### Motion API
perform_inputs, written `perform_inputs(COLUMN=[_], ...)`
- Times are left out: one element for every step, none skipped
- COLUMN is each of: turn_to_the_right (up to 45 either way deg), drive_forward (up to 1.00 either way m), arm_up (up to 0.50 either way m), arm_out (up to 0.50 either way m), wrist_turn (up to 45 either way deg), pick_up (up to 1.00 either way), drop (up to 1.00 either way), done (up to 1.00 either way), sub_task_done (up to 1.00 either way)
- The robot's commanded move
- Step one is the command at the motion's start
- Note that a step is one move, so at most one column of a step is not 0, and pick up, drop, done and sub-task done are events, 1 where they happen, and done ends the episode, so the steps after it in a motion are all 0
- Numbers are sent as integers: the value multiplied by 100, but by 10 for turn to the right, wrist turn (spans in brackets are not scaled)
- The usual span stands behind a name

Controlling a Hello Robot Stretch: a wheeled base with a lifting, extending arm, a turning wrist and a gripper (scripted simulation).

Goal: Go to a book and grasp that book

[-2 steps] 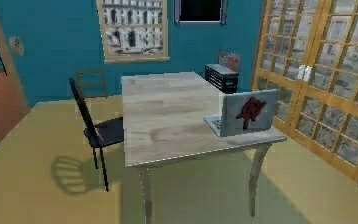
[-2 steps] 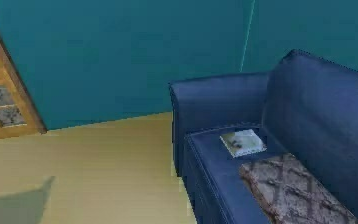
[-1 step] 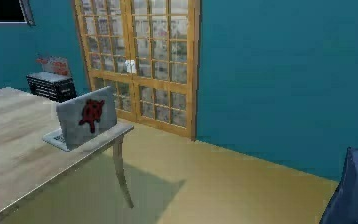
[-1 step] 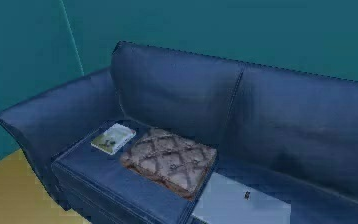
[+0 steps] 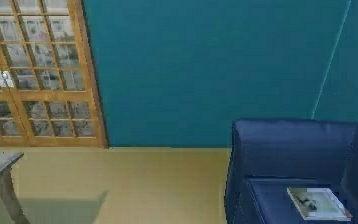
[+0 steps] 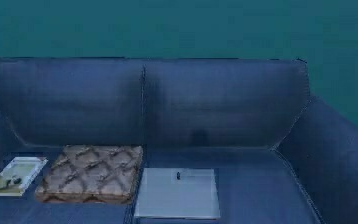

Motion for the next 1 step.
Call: perform_inputs(turn_to_the_right=[0], drive_forward=[30], arm_up=[0], arm_out=[0], wrist_turn=[0], pick_up=[0], drop=[0], done=[0], sub_task_done=[0])
